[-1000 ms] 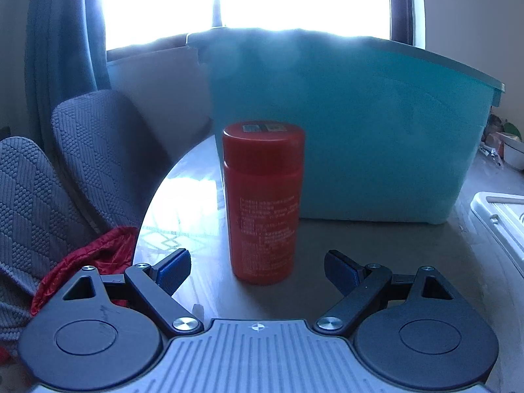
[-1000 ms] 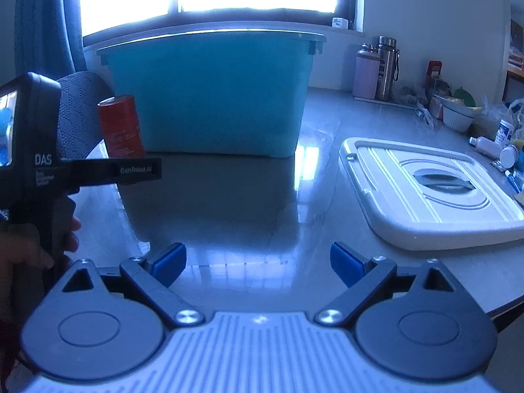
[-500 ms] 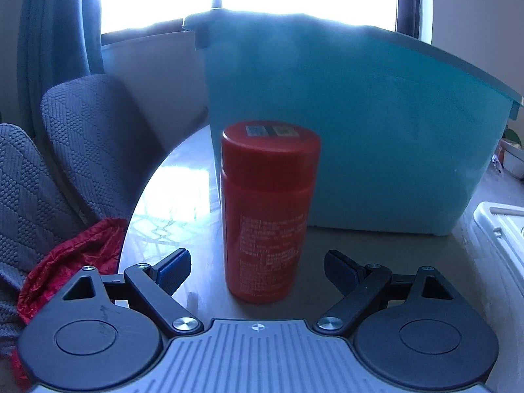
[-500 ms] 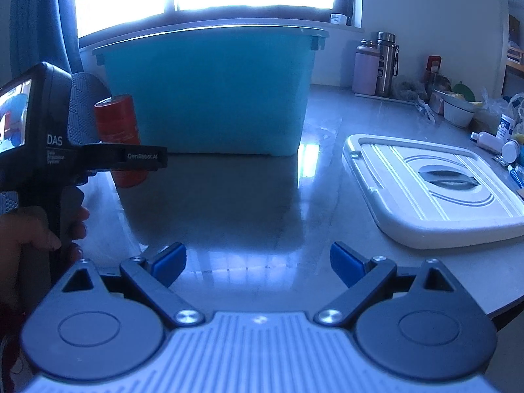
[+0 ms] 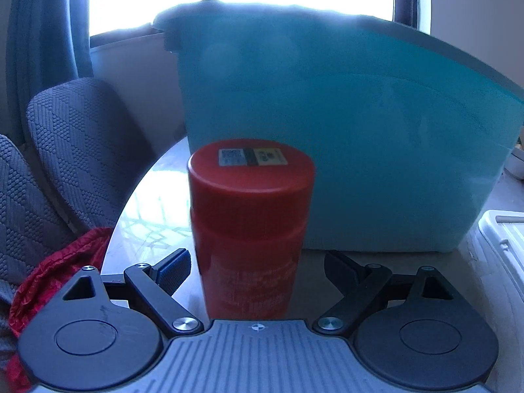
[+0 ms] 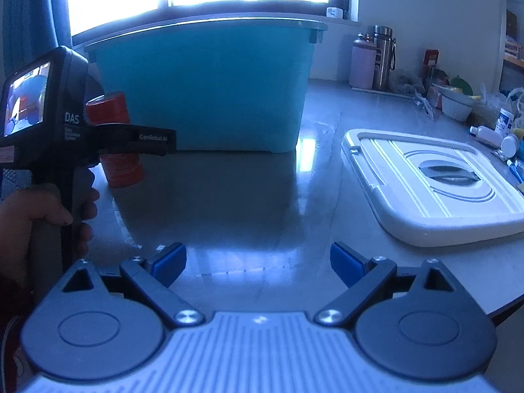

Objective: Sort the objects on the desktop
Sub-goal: 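Approach and close the left tool around the red canister, then lift the red canister with the left tool over the teal tub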

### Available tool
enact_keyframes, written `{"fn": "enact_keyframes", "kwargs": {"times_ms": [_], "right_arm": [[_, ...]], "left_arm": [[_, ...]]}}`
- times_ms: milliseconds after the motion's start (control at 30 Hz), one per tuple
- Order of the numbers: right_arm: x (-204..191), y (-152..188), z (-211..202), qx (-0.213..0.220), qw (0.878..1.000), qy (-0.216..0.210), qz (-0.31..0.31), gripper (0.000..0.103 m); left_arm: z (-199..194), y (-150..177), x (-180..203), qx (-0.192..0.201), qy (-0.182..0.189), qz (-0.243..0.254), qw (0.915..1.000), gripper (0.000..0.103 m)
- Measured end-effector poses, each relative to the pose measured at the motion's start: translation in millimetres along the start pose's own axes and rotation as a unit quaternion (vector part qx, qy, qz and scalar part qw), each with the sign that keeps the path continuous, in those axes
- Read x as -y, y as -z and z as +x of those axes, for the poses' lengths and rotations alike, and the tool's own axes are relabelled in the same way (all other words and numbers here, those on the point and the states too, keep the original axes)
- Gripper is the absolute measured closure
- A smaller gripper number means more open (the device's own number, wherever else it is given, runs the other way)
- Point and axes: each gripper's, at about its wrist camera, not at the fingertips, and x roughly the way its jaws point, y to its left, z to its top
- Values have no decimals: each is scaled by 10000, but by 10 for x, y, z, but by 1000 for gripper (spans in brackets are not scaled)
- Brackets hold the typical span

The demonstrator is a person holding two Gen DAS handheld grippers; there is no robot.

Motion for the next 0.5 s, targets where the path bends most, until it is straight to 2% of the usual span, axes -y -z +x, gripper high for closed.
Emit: {"fn": "enact_keyframes", "kwargs": {"times_ms": [233,300,333,500], "right_arm": [[4,-37,21,-30,10000,26,56,8],[2,-51,30,-44,10000,17,71,8],[2,-58,32,-43,10000,15,85,8],[17,-116,42,-34,9998,-16,196,8]], "left_arm": [[168,-84,-34,-174,-9,-107,9998,13],[167,-102,-76,-122,69,-219,9997,25],[172,-112,-93,-139,119,-243,9995,52],[216,-162,-80,-275,137,-129,9994,53]]}}
